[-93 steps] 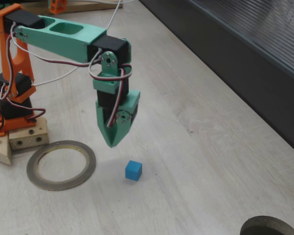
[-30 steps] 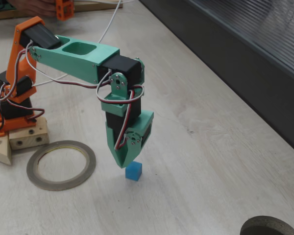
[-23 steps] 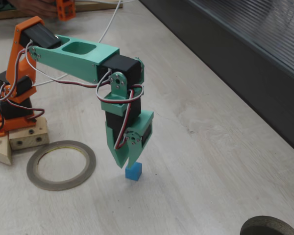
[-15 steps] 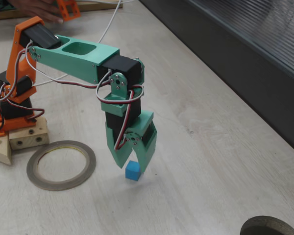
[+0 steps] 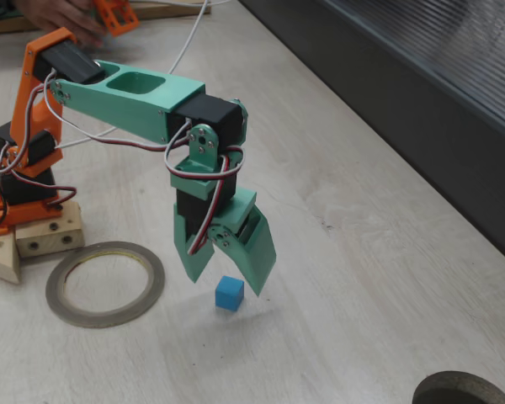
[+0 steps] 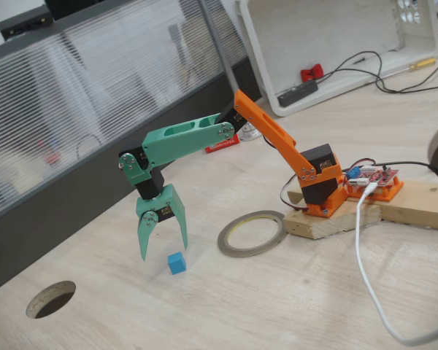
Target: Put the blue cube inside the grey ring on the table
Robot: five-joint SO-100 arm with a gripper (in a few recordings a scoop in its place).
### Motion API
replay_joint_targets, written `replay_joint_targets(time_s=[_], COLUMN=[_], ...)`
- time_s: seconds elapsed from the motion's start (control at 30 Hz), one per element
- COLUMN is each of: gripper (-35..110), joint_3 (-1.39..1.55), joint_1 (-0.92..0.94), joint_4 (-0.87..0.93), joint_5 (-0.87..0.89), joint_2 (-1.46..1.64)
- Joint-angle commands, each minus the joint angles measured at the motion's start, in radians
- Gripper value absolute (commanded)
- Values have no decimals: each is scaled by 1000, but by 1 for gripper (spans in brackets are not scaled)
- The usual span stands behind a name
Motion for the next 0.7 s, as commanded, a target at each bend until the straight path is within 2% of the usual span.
replay_joint_targets(time_s=[0.0,0.47,0.67], gripper=[61,61,61], joint_3=[-5,-3,-9], joint_1=[8,8,5], joint_4=[12,17,18], joint_5=[12,8,8], joint_2=[11,6,-98])
